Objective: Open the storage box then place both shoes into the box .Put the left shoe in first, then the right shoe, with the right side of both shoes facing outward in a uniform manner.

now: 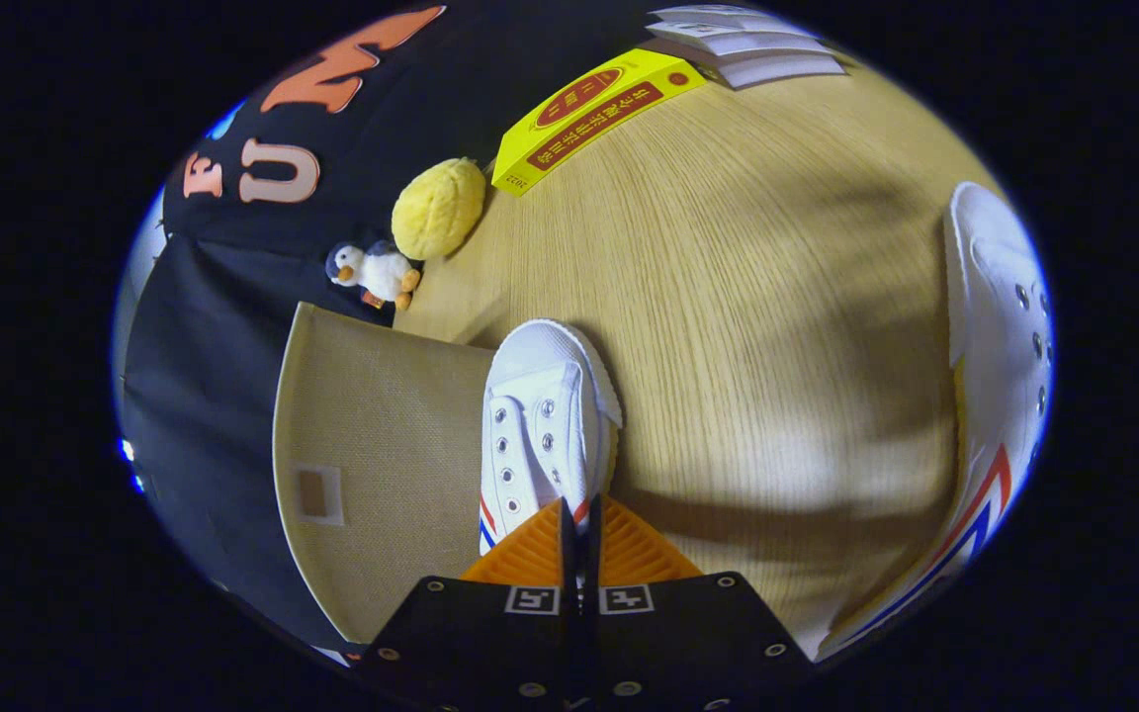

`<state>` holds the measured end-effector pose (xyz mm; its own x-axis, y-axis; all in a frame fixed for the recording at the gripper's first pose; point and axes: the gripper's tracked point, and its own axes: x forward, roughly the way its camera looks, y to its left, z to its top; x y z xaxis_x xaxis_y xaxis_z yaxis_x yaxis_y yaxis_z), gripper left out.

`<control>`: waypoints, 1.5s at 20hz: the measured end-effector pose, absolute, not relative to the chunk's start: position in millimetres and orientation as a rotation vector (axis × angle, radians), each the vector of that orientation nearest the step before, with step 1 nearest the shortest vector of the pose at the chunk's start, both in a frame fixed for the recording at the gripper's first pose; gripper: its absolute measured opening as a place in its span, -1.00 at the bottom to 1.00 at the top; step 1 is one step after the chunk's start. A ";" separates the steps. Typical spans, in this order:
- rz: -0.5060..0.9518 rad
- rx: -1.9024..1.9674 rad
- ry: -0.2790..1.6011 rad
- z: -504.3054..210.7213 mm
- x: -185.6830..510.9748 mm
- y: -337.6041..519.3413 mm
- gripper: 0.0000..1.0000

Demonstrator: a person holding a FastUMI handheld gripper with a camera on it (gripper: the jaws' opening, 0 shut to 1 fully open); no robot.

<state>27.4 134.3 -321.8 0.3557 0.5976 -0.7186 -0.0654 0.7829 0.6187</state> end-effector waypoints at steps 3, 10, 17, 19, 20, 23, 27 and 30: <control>0.479 0.581 1.101 -317.2 31.8 133.5 -1.00; 0.485 0.636 0.947 -314.4 38.2 128.1 -1.00; 0.514 0.626 0.816 -303.2 43.0 119.0 -1.00; 0.539 0.615 0.805 -308.7 42.6 122.9 -1.00; 0.552 0.614 0.804 -310.5 41.7 129.8 -1.00; 0.559 0.616 0.818 -332.0 42.1 156.4 -1.00; 0.529 0.612 0.876 -372.4 26.7 201.7 -1.00; 0.468 0.521 0.893 -405.4 32.4 223.4 -1.00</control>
